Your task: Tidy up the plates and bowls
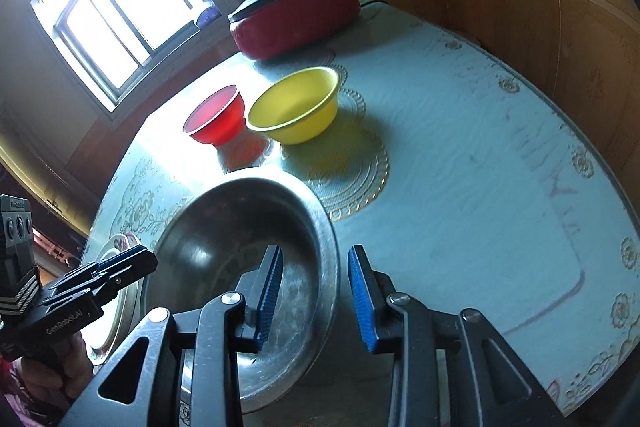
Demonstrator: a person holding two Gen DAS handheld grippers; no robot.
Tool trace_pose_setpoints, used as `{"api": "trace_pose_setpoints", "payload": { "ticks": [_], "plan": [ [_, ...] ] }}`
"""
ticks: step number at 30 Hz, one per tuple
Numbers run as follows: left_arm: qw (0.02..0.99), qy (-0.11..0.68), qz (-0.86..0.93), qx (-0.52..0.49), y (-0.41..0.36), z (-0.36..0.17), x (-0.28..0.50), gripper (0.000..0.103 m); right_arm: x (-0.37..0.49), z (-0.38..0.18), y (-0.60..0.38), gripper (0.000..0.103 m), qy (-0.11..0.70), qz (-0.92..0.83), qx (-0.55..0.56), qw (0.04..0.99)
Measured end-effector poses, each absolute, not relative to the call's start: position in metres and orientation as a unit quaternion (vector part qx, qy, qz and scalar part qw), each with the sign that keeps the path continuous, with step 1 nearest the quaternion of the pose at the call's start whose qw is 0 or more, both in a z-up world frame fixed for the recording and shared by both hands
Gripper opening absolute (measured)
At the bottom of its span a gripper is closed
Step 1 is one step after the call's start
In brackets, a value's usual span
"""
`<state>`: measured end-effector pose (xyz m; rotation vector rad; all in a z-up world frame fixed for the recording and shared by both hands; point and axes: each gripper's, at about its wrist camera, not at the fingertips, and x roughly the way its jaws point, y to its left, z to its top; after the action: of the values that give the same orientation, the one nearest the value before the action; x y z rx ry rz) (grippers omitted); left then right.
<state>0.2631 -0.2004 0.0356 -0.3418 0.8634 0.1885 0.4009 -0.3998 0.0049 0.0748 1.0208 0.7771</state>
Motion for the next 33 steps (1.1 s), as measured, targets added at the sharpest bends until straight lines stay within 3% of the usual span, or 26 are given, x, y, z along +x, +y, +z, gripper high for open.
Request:
{"api": "trace_pose_setpoints", "payload": {
  "ticks": [10, 15, 20, 33],
  "plan": [
    [0.887, 0.422, 0.084, -0.169, -0.197, 0.036, 0.295, 0.03, 0.436, 0.012, -0.403, 0.033, 0.498, 0.381, 0.096, 0.773],
    [0.878, 0.431, 0.078, -0.192, -0.187, 0.037, 0.312, 0.03, 0.462, 0.006, -0.396, 0.017, 0.513, 0.388, 0.126, 0.755],
    [0.853, 0.447, 0.076, -0.259, -0.164, 0.031, 0.329, 0.03, 0.486, -0.002, -0.383, 0.016, 0.532, 0.391, 0.13, 0.74],
    [0.844, 0.44, 0.093, -0.293, -0.142, 0.033, 0.371, 0.029, 0.544, -0.014, -0.346, 0.018, 0.564, 0.401, 0.188, 0.697]
  ]
}}
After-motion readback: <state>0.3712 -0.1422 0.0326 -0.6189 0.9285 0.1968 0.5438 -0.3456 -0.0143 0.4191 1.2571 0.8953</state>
